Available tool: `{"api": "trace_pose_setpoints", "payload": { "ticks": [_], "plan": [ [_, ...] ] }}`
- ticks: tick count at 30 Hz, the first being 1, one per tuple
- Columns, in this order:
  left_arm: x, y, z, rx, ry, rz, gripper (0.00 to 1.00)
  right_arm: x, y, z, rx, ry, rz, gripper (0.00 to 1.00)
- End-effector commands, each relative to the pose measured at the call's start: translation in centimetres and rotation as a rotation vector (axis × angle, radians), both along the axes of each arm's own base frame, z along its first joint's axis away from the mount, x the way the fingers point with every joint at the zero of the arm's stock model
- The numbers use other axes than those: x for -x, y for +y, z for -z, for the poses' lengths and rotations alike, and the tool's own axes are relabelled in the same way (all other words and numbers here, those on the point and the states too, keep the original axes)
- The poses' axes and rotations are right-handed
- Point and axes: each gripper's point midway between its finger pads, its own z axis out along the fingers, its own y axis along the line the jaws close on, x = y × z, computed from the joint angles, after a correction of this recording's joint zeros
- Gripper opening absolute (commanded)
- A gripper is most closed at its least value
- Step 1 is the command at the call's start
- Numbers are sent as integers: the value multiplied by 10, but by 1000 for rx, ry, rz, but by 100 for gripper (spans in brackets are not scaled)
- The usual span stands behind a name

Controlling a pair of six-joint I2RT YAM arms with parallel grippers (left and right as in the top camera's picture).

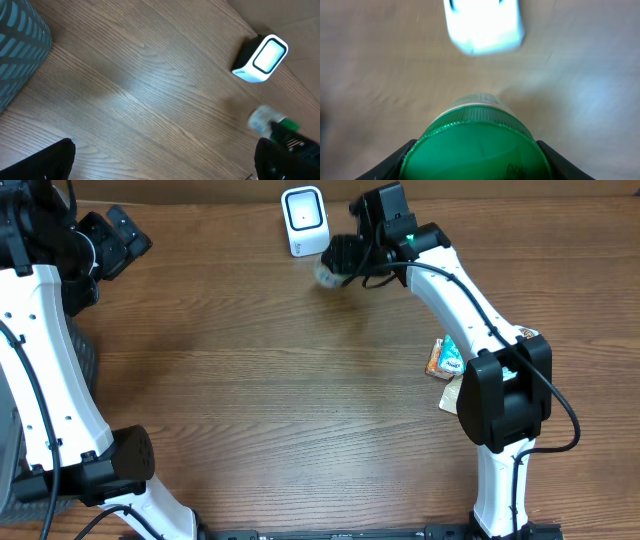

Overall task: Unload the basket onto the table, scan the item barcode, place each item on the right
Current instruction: 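Hold the jar up against the white scanner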

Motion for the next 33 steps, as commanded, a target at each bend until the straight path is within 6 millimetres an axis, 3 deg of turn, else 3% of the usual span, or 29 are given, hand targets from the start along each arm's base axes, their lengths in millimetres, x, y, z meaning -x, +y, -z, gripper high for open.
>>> {"api": "trace_pose_setpoints", "payload": {
  "ticks": [1,8,13,20,29,33],
  "plan": [
    [0,1,-1,-15,-2,9,99,-35,-10,-36,155,-254,22,38],
    [0,1,-1,-15,-2,9,100,-76,3,-99,85,-587,33,37],
    [0,1,-1,-15,-2,9,100,-94,12,-125,84,-774,12,34],
    [0,1,-1,-15,-2,9,100,-108,35,-113,145,-927,-30,28],
    [0,1,-1,-15,-2,9,100,-107,70,-84,576,-1129,-148,28],
    [0,1,-1,-15,-2,9,100,-105,80,-71,682,-1152,-203,27]
  ]
}}
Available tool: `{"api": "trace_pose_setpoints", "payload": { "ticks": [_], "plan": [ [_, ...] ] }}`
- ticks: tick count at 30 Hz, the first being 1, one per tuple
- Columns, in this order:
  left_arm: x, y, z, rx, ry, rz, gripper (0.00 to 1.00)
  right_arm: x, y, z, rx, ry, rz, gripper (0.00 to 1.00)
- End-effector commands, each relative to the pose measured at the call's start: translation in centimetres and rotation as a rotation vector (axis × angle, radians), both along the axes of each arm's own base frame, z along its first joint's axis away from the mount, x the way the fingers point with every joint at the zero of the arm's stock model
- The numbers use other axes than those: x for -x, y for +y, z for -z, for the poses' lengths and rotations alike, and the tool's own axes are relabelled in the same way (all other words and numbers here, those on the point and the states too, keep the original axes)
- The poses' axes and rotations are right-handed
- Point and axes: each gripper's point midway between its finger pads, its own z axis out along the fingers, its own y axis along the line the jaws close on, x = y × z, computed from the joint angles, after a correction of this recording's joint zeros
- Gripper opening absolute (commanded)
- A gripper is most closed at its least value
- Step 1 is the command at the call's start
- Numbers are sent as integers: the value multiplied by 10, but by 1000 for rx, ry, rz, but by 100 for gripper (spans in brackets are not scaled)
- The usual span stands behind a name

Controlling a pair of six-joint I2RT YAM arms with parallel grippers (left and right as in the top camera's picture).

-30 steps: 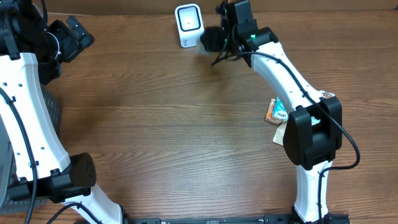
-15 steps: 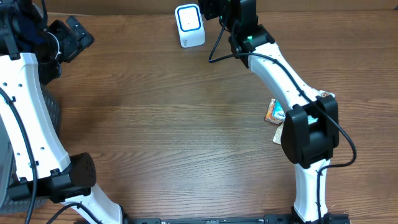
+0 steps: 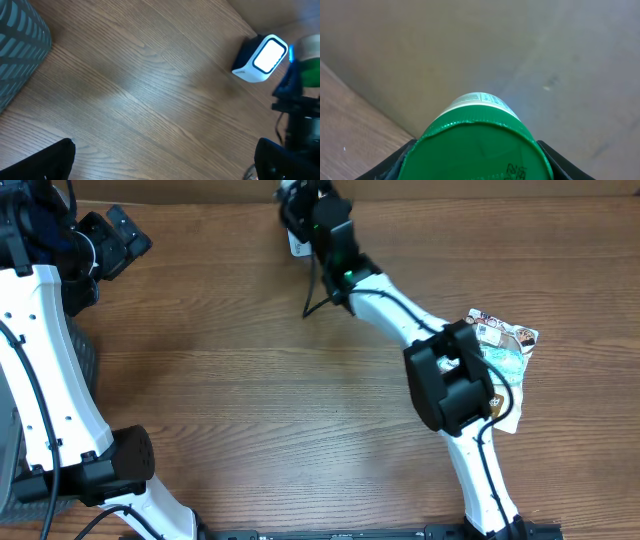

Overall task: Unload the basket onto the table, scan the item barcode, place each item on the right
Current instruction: 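Hold the jar up against the white scanner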

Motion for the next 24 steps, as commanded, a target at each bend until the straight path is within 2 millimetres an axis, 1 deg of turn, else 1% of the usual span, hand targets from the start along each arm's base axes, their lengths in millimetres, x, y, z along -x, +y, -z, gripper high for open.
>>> {"api": "trace_pose_setpoints", "payload": {
  "ticks": [1,7,11,13,15,16,19,24],
  "plan": [
    [0,1,-1,-15,-2,8,99,-1,-3,-10,145,-88,41,27],
    [0,1,-1,-15,-2,8,99,-4,-3,2,183,-83,41,27],
    [0,1,-1,-15,-2,8,99,-4,-4,2,201,-92,40,27],
    [0,1,-1,-15,-2,8,100,-6,-7,3,203,-89,44,24],
    [0,1,-1,-15,-2,8,99,-9,-11,10,207,-82,50,24],
    [0,1,-1,-15,-2,8,100,-11,-14,16,211,-75,50,25],
    [0,1,-1,-15,-2,8,100,-17,-21,24,207,-81,63,24],
    [0,1,-1,-15,-2,8,100,-20,-23,24,208,-119,71,22]
  ]
}}
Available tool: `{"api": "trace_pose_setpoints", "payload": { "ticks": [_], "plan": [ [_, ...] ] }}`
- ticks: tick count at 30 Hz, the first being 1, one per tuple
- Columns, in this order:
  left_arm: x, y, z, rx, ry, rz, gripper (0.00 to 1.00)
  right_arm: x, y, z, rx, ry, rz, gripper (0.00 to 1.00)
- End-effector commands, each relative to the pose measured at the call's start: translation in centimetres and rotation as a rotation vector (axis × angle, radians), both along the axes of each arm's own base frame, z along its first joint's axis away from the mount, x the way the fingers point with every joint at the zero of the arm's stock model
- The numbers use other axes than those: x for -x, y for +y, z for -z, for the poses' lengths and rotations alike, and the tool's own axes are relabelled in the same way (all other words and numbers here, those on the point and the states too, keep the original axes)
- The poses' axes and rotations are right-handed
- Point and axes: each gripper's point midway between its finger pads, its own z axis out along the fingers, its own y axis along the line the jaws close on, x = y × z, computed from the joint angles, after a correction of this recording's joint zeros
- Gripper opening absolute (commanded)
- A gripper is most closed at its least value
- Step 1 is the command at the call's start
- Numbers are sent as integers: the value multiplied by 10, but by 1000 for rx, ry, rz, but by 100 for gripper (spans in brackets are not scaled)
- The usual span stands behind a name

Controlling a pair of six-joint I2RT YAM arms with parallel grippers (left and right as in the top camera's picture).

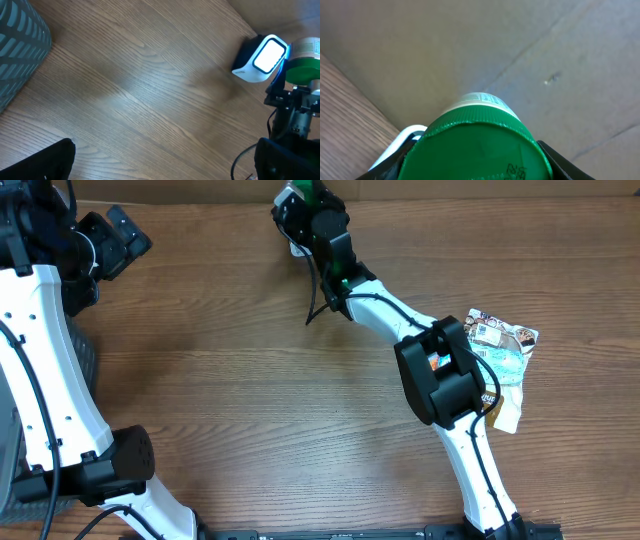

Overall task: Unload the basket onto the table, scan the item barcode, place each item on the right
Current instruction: 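Hold the jar up against the white scanner, then carry the jar right toward the item pile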

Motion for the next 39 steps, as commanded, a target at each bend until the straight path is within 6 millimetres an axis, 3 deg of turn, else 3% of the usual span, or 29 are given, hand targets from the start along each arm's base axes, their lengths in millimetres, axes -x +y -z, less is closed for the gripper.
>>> {"api": "trace_pose_setpoints", "payload": {
  "ticks": [1,14,20,25,29,33,36,39],
  "plan": [
    [0,1,-1,-15,-2,8,99,-5,-6,-7,7,-36,15,22],
    [0,1,-1,-15,-2,8,100,6,12,-27,-25,-90,7,24],
    [0,1,-1,-15,-2,8,99,13,-1,-71,-199,-64,84,22],
    [0,1,-1,-15,-2,8,99,32,-4,-108,-273,29,83,22],
    [0,1,-1,-15,-2,8,100,59,-11,-135,-380,161,88,22],
    [0,1,-1,-15,-2,8,100,106,-16,-149,-475,393,50,20],
    [0,1,-1,-15,-2,8,100,152,-16,-146,-541,626,-4,19],
    [0,1,-1,-15,-2,8,100,200,-16,-127,-529,881,-78,21]
  ]
}}
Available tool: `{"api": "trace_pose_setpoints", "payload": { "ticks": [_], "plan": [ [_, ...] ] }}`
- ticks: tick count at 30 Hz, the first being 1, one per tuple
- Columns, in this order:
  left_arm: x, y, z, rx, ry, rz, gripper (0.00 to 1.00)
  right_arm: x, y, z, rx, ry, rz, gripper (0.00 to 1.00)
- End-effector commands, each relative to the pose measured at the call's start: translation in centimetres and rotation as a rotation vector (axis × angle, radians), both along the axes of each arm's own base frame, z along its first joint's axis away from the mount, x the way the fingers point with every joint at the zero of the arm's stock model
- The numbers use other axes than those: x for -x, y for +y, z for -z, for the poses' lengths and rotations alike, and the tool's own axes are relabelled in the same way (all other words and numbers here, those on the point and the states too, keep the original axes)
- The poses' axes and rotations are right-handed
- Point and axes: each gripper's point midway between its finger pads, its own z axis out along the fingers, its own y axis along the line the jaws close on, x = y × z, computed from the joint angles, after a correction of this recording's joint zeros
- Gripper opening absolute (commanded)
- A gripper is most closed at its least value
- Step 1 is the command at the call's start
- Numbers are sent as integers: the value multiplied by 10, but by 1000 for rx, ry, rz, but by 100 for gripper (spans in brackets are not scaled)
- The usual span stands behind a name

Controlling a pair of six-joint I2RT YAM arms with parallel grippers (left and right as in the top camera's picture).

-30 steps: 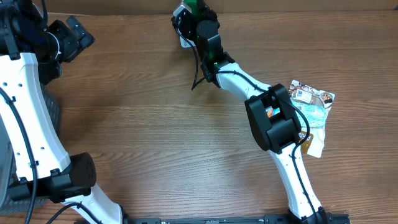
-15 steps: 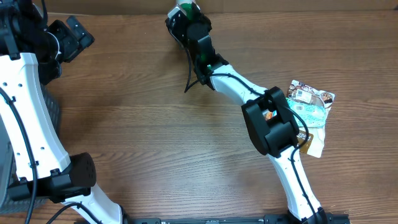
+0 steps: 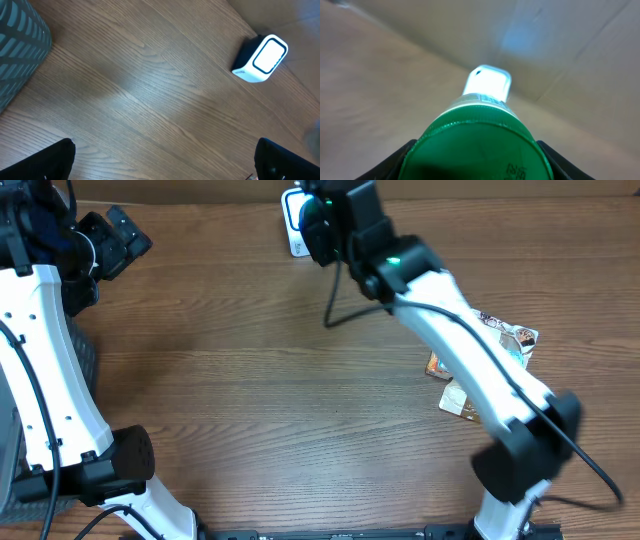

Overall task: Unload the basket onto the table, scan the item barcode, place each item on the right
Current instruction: 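Carry the jar right toward the item pile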

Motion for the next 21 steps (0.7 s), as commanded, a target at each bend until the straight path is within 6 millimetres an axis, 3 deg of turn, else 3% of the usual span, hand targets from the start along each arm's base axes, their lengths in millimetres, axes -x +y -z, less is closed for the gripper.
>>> {"api": "trace_pose_setpoints", "payload": {
  "ticks": [1,3,8,13,21],
  "plan": [
    [0,1,-1,-15,-2,8,100,58,17,-7,-207,255,-140,22],
    [0,1,-1,-15,-2,8,100,87,12,17,-190,426,-172,23],
    [0,1,-1,-15,-2,8,99,123,-27,83,-2,664,-64,23],
    [0,1,-1,-15,-2,8,100,132,-71,140,168,737,107,23],
    [0,1,-1,-15,-2,8,99,146,-139,197,219,867,343,22]
  ]
}}
